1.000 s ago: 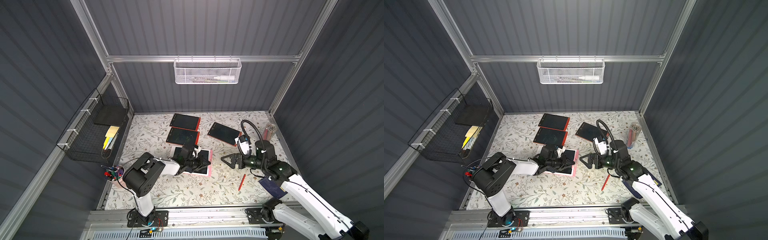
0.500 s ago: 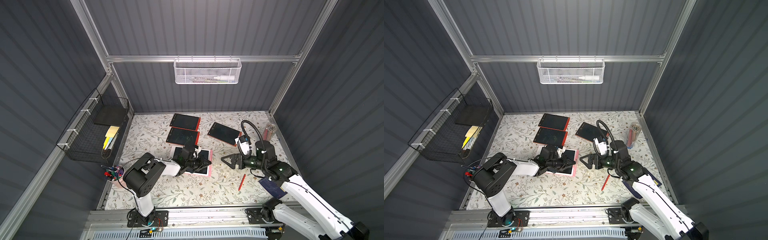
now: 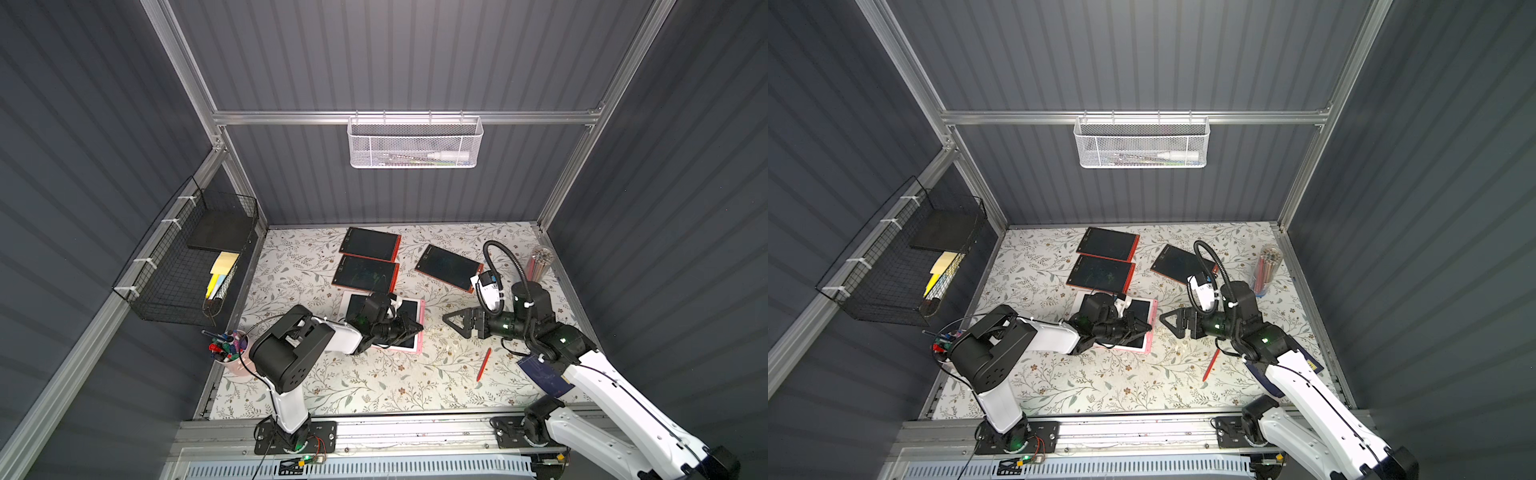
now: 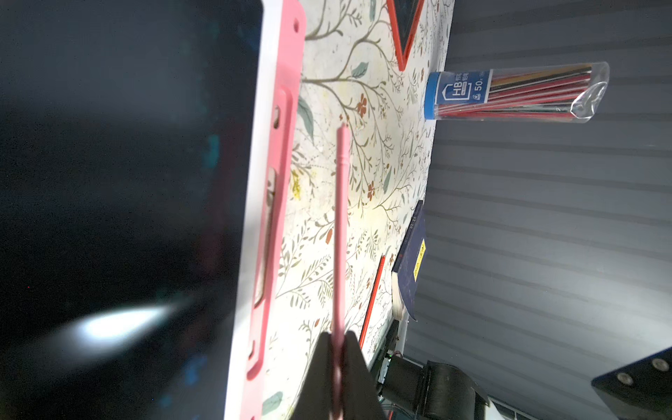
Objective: Place the stylus back onto the writing tablet
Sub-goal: Place the stylus on the writing tablet.
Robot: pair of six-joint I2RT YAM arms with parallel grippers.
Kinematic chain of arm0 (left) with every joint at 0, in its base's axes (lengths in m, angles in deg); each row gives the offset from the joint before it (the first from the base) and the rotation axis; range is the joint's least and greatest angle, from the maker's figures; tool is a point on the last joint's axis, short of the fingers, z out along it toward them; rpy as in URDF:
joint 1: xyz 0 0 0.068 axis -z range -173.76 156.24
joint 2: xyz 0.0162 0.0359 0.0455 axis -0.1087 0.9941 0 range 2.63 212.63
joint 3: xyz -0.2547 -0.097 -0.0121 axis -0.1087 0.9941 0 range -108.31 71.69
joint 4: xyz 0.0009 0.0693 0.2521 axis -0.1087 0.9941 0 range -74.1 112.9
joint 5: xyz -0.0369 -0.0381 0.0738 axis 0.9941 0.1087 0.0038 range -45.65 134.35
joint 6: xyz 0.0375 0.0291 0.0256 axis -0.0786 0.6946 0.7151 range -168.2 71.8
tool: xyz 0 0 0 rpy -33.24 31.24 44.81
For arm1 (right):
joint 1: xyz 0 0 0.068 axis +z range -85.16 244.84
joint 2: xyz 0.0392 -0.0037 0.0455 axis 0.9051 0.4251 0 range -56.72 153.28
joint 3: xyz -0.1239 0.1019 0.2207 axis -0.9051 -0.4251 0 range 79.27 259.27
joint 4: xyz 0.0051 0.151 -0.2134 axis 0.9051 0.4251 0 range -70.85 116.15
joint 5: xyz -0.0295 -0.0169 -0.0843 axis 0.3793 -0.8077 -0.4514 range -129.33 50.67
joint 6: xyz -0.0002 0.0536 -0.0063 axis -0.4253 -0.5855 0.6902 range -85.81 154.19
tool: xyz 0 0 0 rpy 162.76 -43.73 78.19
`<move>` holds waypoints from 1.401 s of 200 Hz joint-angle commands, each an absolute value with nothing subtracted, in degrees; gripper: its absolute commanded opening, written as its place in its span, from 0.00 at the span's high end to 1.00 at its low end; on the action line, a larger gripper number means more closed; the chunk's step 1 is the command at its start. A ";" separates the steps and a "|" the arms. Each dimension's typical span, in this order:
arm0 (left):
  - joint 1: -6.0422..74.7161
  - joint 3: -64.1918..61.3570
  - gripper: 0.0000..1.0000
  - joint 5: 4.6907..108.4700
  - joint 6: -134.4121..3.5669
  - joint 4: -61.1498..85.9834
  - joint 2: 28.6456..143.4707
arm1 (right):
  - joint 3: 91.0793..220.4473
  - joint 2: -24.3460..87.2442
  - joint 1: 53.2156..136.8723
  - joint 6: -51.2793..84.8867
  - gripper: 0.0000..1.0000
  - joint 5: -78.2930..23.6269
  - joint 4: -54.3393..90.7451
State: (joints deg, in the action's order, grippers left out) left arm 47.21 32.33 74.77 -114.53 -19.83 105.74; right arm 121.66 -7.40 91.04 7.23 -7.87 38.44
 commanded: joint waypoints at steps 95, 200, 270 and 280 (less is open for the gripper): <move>47.81 32.52 0.98 74.32 -115.59 -22.33 109.00 | 120.90 -8.29 90.94 7.56 0.03 -8.13 37.61; 47.81 32.44 0.96 74.33 -115.69 -22.03 109.97 | 120.94 -8.38 90.93 7.30 0.03 -8.25 37.59; 47.81 31.75 0.90 74.33 -115.24 -21.02 110.46 | 120.98 -8.37 90.94 7.35 0.03 -8.35 37.50; 47.81 31.70 0.89 74.35 -115.18 -20.76 110.48 | 120.95 -8.32 90.94 7.30 0.03 -8.37 37.52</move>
State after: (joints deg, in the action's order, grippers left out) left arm 47.47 32.38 74.48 -114.92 -21.44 109.28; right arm 121.64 -7.68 91.04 7.23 -7.93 38.44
